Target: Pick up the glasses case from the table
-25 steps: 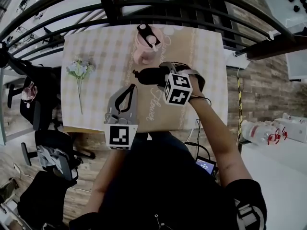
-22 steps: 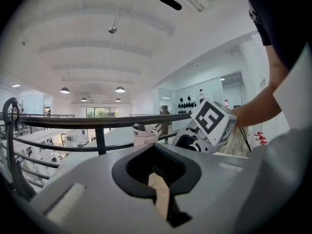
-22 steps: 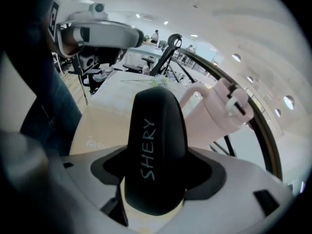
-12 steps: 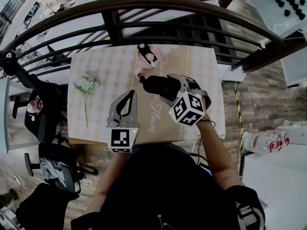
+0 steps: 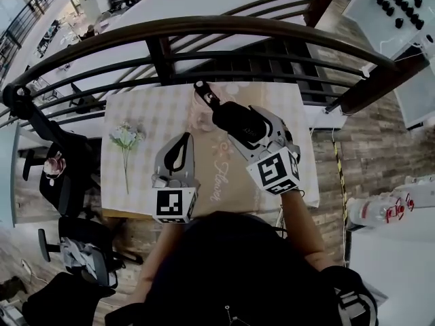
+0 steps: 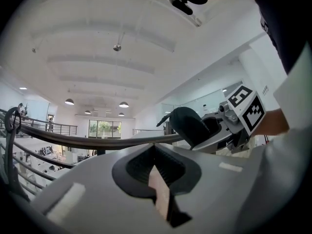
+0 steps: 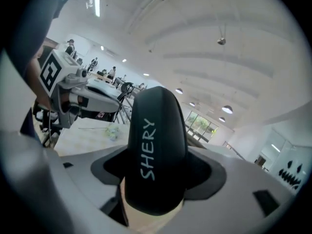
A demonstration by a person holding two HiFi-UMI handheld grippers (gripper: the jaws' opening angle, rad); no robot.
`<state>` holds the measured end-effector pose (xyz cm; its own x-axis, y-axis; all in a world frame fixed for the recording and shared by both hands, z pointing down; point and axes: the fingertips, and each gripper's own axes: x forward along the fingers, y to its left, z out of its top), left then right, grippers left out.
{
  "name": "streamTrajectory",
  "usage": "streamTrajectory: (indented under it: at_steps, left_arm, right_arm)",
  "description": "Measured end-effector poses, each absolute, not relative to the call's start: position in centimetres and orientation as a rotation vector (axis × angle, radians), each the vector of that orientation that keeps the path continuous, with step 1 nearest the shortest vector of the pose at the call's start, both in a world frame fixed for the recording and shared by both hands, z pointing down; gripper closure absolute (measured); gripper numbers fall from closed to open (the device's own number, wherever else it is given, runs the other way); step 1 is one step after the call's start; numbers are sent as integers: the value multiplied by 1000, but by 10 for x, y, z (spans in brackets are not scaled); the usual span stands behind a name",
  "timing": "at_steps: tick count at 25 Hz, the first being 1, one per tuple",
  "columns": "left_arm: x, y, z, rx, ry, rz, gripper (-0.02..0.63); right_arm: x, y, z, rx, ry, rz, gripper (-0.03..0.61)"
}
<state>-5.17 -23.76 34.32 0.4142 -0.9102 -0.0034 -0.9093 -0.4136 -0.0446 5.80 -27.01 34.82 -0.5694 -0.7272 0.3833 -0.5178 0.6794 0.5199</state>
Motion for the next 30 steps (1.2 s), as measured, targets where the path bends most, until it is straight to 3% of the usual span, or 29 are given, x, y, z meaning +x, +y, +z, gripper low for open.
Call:
streamTrajectory:
  at_steps: [14, 30]
  left_arm:
    - [-49, -238, 286, -2553, 1652, 108, 601]
    - [-62, -242, 233, -2462, 1714, 118, 603]
  right_arm:
    - [70, -250, 254, 1460, -2739, -355, 258]
    - [84, -246, 228, 1731, -2799, -303, 258]
